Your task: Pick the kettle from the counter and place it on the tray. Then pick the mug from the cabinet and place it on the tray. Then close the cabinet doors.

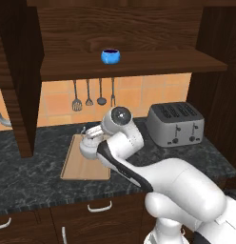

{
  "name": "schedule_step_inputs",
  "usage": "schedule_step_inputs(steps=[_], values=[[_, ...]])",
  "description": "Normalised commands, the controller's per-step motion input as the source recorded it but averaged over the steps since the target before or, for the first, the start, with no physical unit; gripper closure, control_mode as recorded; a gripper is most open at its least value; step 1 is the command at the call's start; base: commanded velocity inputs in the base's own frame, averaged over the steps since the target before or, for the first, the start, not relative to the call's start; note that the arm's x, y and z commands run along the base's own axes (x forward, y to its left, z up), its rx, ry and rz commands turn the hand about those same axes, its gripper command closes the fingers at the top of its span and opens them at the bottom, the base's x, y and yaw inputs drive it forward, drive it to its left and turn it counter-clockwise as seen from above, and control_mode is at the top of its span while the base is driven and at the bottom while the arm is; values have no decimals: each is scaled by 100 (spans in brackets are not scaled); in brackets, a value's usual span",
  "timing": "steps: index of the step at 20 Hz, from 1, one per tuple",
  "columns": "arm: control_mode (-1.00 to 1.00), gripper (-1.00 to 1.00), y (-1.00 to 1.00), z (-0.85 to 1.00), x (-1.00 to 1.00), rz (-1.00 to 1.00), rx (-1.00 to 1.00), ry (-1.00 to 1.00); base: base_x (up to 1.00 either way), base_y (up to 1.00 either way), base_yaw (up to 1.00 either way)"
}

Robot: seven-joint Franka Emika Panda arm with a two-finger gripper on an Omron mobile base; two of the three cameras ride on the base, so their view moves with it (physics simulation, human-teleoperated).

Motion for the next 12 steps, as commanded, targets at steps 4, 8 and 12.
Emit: schedule_step_inputs(steps=[4,8,12], values=[[-100,-100,-2,100,-27,-16,0,5,0,0,0],[-100,-100,-16,75,-1,-13,-2,8,0,0,0],[-100,-100,-11,6,0,-1,0,1,0,0,0]])
